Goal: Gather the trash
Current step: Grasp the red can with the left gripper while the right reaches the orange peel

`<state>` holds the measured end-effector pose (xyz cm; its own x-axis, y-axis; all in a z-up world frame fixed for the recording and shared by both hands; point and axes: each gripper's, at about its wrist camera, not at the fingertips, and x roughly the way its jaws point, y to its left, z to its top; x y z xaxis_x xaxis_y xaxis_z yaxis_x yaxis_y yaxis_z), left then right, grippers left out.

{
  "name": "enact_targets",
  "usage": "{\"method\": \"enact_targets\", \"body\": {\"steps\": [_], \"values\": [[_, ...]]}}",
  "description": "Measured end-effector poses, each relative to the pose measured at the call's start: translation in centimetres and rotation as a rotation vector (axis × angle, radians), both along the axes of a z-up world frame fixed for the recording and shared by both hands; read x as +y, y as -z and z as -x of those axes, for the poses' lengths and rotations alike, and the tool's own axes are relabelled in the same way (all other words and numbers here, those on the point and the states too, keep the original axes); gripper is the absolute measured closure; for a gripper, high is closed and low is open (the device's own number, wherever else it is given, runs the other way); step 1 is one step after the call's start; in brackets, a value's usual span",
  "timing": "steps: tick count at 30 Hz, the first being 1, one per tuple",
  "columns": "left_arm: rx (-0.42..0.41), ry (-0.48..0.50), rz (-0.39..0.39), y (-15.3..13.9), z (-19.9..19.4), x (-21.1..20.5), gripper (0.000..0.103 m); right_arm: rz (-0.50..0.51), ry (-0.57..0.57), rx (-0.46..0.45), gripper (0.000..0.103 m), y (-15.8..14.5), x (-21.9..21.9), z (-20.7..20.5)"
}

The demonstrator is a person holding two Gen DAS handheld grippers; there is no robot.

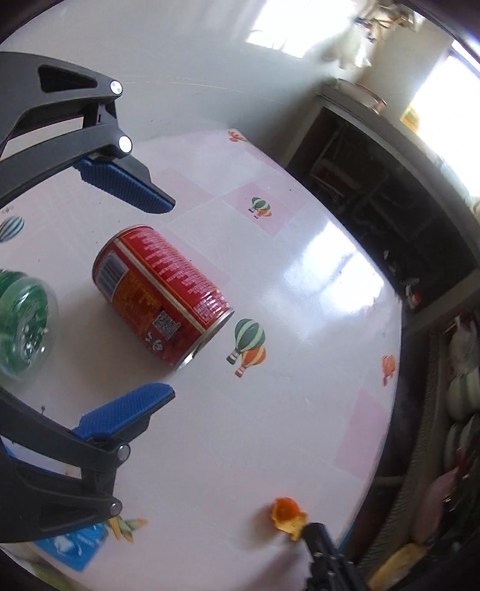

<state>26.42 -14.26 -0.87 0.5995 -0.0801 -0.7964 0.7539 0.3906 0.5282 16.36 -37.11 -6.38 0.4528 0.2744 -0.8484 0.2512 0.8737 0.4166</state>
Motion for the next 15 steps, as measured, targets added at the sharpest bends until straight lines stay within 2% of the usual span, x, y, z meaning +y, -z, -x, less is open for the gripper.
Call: {"method": "enact_targets", "body": {"steps": [5,8,10,12,15], "values": [[-0.003,0.150,-0.154,2.5,-0.5,-1.7,0.012,-0.015,0.010,-0.005,0.103,0.6,0.9,-1.3],[-0.002,0.188,-0.251,4.2,-0.9,-2.2,0.012,-0.021,0.013,-0.007,0.103,0.6,0.9,-1.1],[-0.001,0.199,-0.278,5.0,-1.2,-2.4,0.012,-0.027,0.015,-0.009,0.103,0.6,0.7,-0.8],[0.003,0.213,-0.270,4.9,-1.4,-2.6,0.014,-0.034,0.017,-0.009,0.103,0.7,0.5,-0.7],[0.009,0.212,-0.271,4.7,-1.8,-2.6,0.025,-0.038,0.017,-0.010,0.103,0.5,0.3,-0.5]]}}
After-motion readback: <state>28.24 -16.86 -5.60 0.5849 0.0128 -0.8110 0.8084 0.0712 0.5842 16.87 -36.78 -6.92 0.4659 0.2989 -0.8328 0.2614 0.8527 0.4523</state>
